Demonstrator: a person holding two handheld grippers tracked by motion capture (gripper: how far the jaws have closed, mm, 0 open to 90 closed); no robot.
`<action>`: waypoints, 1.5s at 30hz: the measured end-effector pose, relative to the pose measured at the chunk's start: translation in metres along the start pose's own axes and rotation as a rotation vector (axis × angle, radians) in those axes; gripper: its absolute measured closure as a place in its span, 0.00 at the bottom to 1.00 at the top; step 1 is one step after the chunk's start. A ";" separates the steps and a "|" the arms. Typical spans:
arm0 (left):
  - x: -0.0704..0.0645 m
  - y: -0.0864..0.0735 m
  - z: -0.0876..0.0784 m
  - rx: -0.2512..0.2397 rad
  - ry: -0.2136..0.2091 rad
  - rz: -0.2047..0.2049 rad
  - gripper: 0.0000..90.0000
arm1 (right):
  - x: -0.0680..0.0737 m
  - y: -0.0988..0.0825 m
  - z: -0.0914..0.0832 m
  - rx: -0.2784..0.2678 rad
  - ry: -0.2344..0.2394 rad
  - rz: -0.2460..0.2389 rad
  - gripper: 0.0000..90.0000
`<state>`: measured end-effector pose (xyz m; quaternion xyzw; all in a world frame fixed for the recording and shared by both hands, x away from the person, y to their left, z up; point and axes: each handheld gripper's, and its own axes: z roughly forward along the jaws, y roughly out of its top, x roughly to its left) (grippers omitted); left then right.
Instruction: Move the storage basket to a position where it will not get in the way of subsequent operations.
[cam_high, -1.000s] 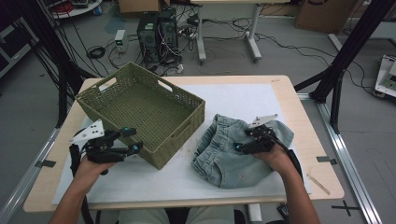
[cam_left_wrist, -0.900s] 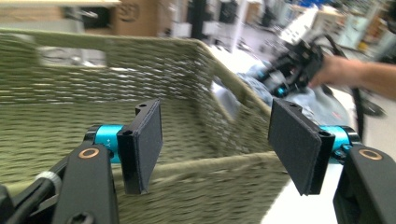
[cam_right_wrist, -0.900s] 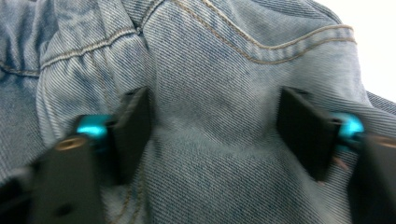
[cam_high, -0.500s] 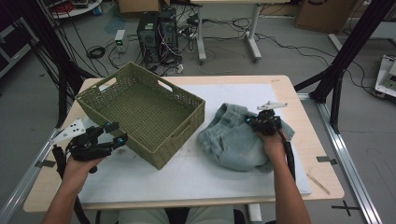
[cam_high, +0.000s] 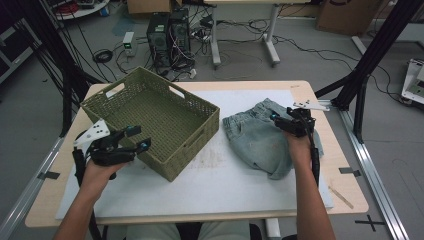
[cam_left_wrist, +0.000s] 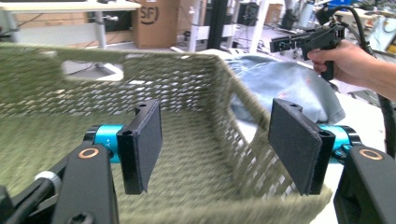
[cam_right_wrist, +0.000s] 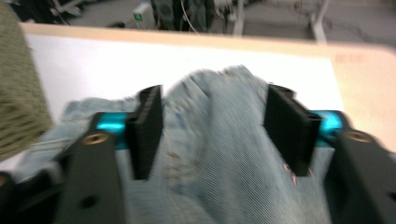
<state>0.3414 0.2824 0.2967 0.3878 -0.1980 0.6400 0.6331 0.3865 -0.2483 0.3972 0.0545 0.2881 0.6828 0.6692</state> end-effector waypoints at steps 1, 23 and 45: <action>-0.004 0.005 0.006 0.003 -0.006 0.005 0.39 | 0.002 0.001 -0.004 -0.011 0.016 -0.006 0.39; -0.053 0.003 0.087 0.308 -0.036 0.075 0.64 | 0.021 -0.010 -0.022 0.019 0.208 -0.079 0.26; -0.044 -0.014 0.042 0.266 -0.096 0.082 0.85 | 0.027 -0.011 -0.021 0.030 0.272 -0.106 0.28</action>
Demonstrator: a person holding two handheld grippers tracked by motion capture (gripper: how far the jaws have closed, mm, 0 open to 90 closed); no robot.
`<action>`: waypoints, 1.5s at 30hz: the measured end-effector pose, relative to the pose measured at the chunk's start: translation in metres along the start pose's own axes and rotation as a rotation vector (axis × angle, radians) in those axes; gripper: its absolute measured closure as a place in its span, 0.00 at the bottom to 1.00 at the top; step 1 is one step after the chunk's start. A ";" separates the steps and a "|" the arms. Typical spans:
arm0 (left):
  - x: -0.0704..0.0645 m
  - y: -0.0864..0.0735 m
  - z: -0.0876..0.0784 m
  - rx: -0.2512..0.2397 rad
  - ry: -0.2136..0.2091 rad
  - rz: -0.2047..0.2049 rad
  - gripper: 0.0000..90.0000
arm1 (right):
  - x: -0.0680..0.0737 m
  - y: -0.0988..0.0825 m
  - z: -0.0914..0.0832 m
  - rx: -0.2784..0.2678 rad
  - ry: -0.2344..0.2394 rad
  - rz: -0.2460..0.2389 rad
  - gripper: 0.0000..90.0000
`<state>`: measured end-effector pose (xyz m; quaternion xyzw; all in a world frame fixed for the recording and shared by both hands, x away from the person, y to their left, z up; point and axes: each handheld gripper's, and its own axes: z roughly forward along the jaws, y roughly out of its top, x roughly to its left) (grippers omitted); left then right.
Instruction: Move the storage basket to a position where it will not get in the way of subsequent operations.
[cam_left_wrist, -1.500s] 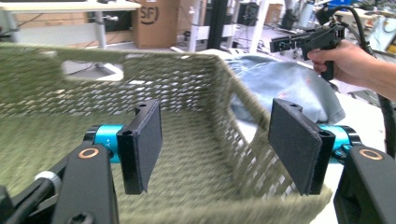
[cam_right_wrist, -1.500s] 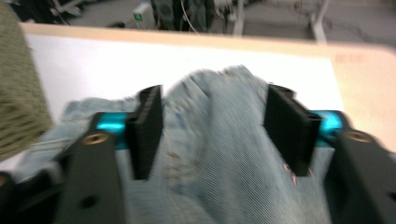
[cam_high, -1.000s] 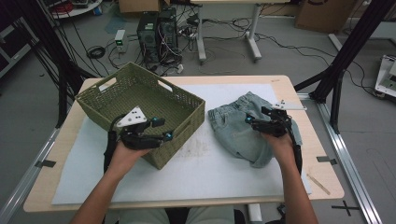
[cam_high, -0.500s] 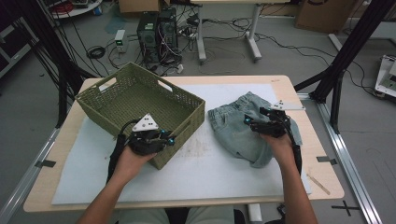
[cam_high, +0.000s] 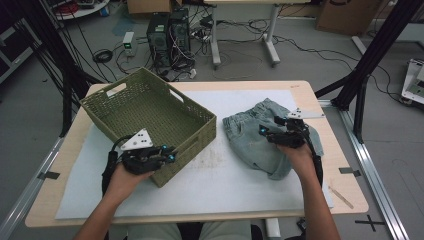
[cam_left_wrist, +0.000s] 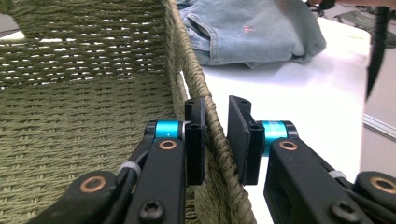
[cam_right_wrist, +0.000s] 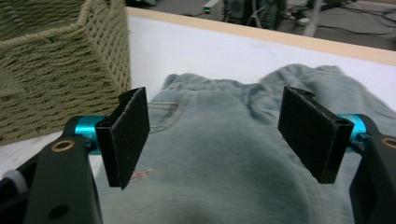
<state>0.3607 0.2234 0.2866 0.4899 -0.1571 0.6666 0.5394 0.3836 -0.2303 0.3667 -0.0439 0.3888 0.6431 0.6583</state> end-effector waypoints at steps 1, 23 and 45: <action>0.000 -0.002 -0.004 -0.002 -0.008 0.000 0.86 | 0.002 0.000 0.001 0.004 0.012 -0.004 0.28; 0.039 -0.031 -0.099 -0.352 0.306 -0.113 0.28 | 0.072 0.022 0.059 0.038 0.332 -0.149 0.28; 0.068 -0.069 -0.125 -0.319 0.511 -0.285 0.24 | 0.101 0.034 0.090 0.095 0.536 -0.235 0.41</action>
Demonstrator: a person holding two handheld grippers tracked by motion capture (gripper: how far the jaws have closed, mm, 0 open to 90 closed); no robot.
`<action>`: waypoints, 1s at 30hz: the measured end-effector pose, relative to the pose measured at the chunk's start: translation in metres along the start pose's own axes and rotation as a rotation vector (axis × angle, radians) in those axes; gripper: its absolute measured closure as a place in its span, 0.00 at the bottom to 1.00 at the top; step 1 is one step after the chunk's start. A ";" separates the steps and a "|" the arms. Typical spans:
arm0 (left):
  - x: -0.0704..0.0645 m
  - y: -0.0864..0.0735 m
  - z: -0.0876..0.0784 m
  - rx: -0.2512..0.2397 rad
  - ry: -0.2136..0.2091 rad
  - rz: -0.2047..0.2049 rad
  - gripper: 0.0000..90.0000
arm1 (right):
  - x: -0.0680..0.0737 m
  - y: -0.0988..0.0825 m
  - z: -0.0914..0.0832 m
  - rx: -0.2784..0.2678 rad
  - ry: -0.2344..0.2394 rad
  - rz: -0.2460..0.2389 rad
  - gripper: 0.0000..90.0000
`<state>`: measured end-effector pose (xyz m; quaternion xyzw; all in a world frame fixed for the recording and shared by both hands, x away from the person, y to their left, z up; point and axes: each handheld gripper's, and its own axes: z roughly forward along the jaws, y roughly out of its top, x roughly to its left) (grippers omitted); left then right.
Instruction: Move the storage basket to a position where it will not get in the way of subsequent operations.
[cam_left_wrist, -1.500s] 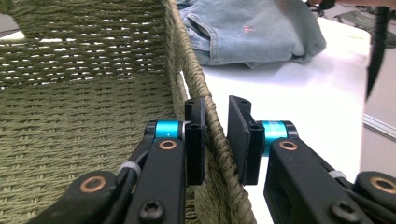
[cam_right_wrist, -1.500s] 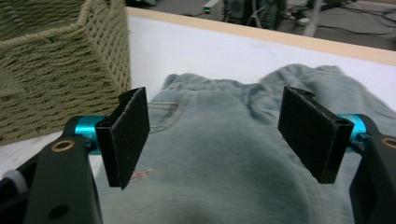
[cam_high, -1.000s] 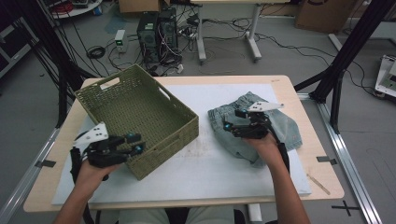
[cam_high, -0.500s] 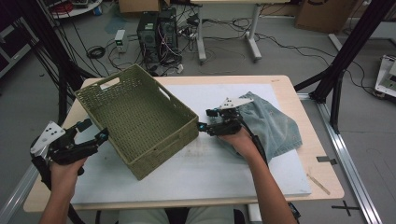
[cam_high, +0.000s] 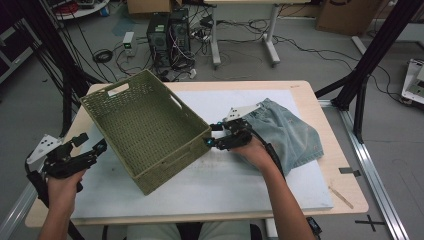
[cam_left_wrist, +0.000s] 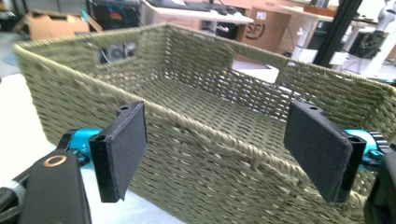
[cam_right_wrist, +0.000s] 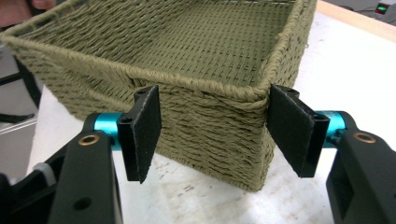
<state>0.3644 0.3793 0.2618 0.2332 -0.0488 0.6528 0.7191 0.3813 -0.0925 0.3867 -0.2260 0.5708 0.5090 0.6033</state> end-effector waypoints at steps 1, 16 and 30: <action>-0.001 -0.001 0.002 0.008 -0.007 0.000 0.24 | 0.001 0.000 0.000 -0.002 -0.004 0.002 0.41; -0.001 -0.004 0.011 0.056 0.004 -0.012 0.24 | 0.013 -0.005 -0.002 0.005 0.079 -0.033 0.41; -0.002 -0.004 0.025 0.071 -0.038 -0.023 0.20 | 0.023 -0.007 -0.002 0.011 0.109 -0.059 0.41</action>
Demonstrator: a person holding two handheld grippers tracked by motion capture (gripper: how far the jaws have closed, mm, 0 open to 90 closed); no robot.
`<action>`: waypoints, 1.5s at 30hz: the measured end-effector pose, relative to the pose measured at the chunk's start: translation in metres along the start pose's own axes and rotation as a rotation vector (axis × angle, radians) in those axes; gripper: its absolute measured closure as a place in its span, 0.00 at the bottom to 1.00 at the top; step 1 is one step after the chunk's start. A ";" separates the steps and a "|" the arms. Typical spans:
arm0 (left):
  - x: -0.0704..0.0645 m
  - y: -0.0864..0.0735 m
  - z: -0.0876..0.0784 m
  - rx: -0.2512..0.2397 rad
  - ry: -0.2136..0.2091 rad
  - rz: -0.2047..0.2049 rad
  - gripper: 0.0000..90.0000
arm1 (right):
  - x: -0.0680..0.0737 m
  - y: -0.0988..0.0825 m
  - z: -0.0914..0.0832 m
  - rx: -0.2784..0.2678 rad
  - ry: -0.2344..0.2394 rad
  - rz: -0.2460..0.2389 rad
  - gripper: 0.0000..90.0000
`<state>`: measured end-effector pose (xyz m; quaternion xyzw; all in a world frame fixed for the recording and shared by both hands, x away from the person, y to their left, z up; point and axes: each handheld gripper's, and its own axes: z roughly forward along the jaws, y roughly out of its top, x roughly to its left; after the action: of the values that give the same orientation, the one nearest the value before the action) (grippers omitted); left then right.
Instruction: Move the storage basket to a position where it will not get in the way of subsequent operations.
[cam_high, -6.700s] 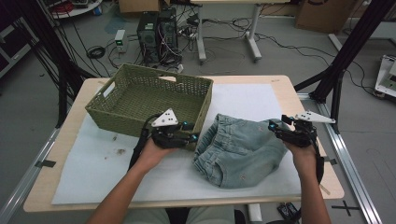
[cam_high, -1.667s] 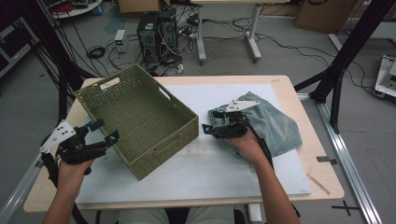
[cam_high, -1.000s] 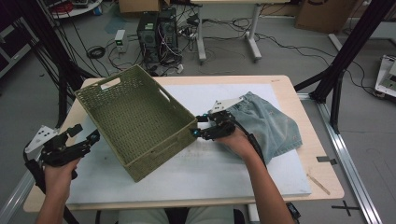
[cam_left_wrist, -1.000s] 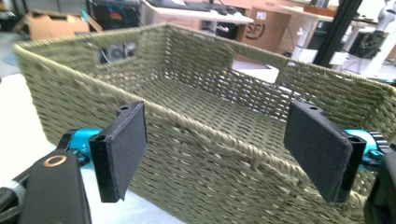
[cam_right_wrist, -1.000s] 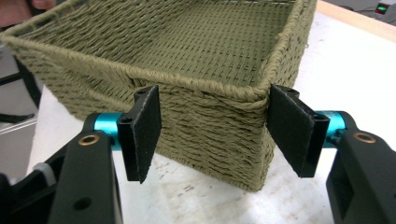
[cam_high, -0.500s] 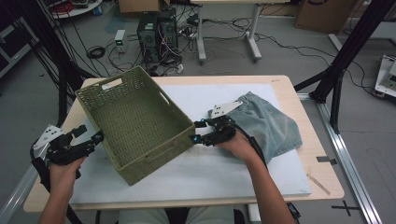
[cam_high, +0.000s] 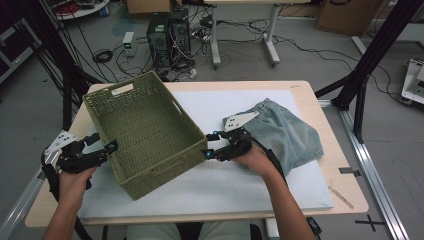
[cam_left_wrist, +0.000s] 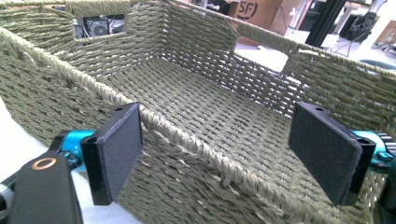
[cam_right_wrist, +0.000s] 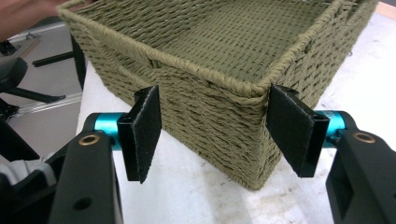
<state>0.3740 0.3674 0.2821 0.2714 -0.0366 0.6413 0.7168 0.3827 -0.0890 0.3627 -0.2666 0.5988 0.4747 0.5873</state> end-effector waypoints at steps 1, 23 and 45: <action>0.001 0.001 0.001 -0.002 -0.005 -0.005 0.19 | 0.001 0.000 0.000 0.000 0.000 -0.001 0.41; 0.011 0.017 0.031 0.031 -0.079 0.018 0.20 | 0.019 -0.011 -0.011 -0.001 0.063 -0.028 0.42; 0.016 0.029 0.048 -0.007 -0.089 0.029 0.23 | 0.037 -0.015 -0.010 0.003 0.170 -0.052 0.41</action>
<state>0.3643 0.3617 0.3395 0.2966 -0.0747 0.6386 0.7061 0.3853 -0.0954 0.3223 -0.3205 0.6400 0.4340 0.5471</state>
